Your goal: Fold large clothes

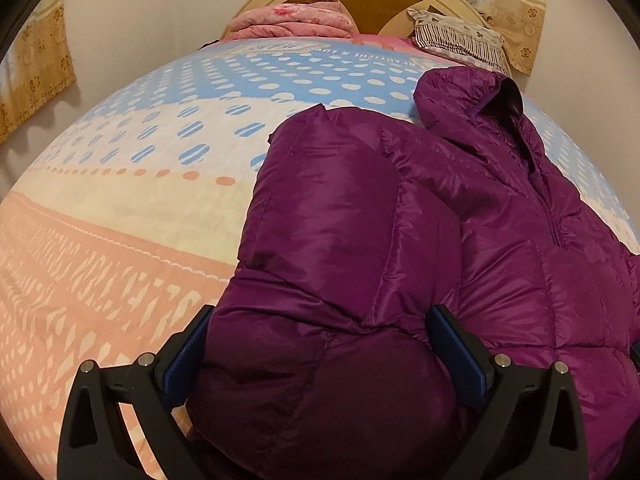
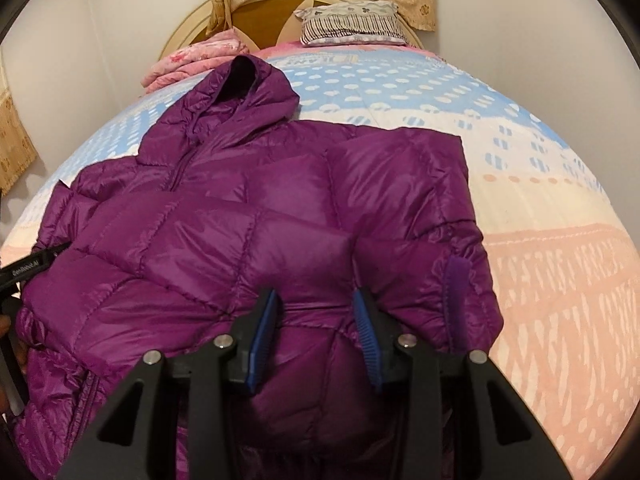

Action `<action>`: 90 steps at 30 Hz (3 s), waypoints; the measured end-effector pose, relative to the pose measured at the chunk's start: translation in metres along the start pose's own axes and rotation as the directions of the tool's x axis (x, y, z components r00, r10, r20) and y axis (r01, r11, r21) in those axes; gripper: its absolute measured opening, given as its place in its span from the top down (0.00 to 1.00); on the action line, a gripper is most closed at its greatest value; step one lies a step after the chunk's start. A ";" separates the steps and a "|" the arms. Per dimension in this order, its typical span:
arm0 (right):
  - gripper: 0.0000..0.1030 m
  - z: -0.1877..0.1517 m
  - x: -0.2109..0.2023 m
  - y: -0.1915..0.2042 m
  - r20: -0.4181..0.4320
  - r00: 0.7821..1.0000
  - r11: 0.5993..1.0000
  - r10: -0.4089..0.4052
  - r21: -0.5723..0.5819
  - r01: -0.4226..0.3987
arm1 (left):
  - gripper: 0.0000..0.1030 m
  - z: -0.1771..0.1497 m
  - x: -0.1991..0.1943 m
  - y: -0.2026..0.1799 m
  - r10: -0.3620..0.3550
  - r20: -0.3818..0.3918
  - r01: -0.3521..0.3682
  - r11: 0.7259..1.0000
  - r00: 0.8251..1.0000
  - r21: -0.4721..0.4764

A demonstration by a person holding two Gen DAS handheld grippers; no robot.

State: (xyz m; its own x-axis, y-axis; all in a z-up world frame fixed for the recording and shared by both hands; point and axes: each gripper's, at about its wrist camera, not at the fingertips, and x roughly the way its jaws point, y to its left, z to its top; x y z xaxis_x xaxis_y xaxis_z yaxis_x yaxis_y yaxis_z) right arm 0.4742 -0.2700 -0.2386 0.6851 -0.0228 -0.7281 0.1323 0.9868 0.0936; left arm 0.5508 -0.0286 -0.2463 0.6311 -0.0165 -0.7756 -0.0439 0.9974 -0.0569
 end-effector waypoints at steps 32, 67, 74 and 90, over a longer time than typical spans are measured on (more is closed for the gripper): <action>0.57 0.064 -0.026 -0.034 0.118 0.991 0.988 -0.056 0.148 0.038 | 0.01 0.062 -0.054 -0.015 -0.039 0.162 0.028 0.997 0.986 0.075; 0.38 0.131 0.034 -0.037 0.020 0.999 0.997 0.040 0.067 -0.041 | 0.01 0.131 -0.015 -0.054 -0.086 0.058 0.068 0.964 0.995 0.256; 0.33 0.206 0.089 -0.027 0.031 0.996 0.995 0.079 0.066 -0.081 | 0.01 0.200 0.042 -0.076 -0.119 0.032 0.111 0.978 0.992 0.178; 0.33 0.258 0.203 0.010 -0.041 0.980 0.979 0.193 0.078 -0.190 | 0.10 0.231 0.157 -0.092 -0.250 -0.073 0.253 0.967 0.965 0.031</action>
State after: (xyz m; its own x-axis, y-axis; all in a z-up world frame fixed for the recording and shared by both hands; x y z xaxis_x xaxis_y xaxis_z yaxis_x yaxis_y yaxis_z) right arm 0.7997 -0.3060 -0.2105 0.6675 0.1749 -0.7238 0.0554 0.9577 0.2825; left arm 0.8324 -0.1071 -0.2176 0.5634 -0.2706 -0.7806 0.1410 0.9625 -0.2319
